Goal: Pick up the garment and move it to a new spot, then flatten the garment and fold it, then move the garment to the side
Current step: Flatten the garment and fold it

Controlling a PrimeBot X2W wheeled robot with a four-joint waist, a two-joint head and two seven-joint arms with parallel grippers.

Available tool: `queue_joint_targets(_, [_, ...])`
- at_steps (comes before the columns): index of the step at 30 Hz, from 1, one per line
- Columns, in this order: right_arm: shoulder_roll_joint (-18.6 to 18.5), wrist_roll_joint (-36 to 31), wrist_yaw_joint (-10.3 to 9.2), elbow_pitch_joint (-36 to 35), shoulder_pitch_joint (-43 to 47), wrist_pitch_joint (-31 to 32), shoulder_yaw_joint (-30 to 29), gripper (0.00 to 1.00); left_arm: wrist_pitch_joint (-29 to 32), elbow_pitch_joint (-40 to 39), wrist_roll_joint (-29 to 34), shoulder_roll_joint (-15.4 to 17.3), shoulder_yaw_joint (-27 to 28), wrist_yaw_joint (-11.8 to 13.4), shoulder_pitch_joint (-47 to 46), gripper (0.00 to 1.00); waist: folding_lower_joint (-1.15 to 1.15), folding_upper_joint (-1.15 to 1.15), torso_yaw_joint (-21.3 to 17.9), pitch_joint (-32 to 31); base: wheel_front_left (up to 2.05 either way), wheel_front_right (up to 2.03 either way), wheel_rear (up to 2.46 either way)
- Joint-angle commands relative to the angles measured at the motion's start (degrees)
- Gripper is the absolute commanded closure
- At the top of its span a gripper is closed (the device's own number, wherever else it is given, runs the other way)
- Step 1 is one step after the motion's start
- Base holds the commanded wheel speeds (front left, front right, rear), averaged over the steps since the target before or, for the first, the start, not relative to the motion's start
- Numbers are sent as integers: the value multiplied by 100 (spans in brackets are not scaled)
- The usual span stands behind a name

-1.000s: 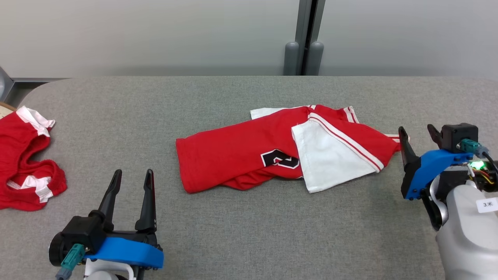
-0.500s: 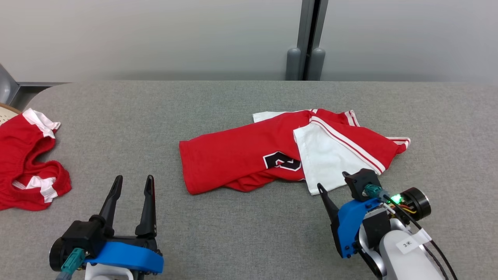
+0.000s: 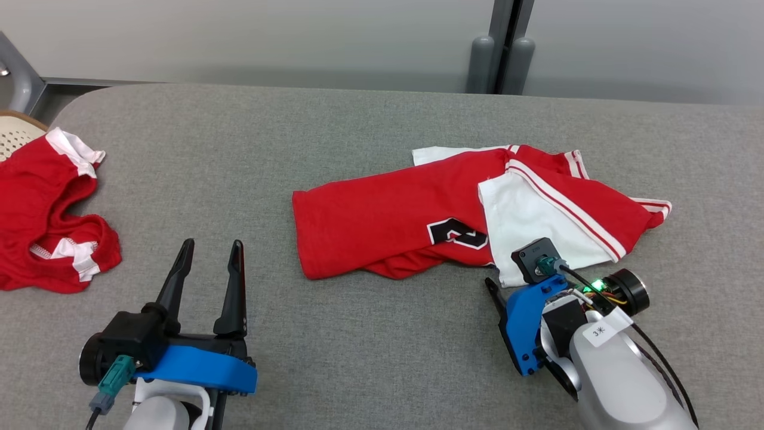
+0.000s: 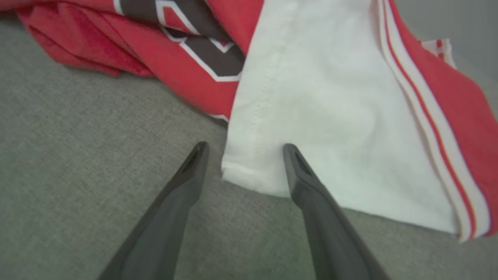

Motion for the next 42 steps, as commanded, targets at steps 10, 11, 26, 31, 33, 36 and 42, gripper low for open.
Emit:
queue_joint_targets(10, [-5,-80,1,339,-127,-282,-216,100,-19,69,-4,58,24,48,-79,0,0,0,-76,-12,0,0,0])
queue_joint_targets(11, [-4,-90,1,329,-103,-332,-246,100,-19,71,-13,64,32,56,-58,0,0,0,-103,-29,0,0,0])
queue_joint_targets(26, [-260,532,1,-1772,1554,984,-818,100,-35,-92,-154,187,272,246,322,0,0,0,-760,-320,0,0,0])
queue_joint_targets(31, [-323,465,1,-2928,2425,1579,-1396,100,-34,-164,-164,216,321,290,388,0,0,0,-922,-320,0,0,0])
queue_joint_targets(33, [-282,430,1,-3257,2709,1749,-1605,100,-35,-182,-168,224,323,294,399,0,0,0,-950,-321,0,0,0])
queue_joint_targets(36, [-234,345,1,-3588,3078,1972,-1888,100,-37,-188,-179,229,314,292,416,0,0,0,-963,-338,0,0,0])
queue_joint_targets(42, [-98,320,1,-3967,3454,2081,-2275,0,-38,-159,-191,209,257,266,460,0,0,0,-904,-389,0,0,0])
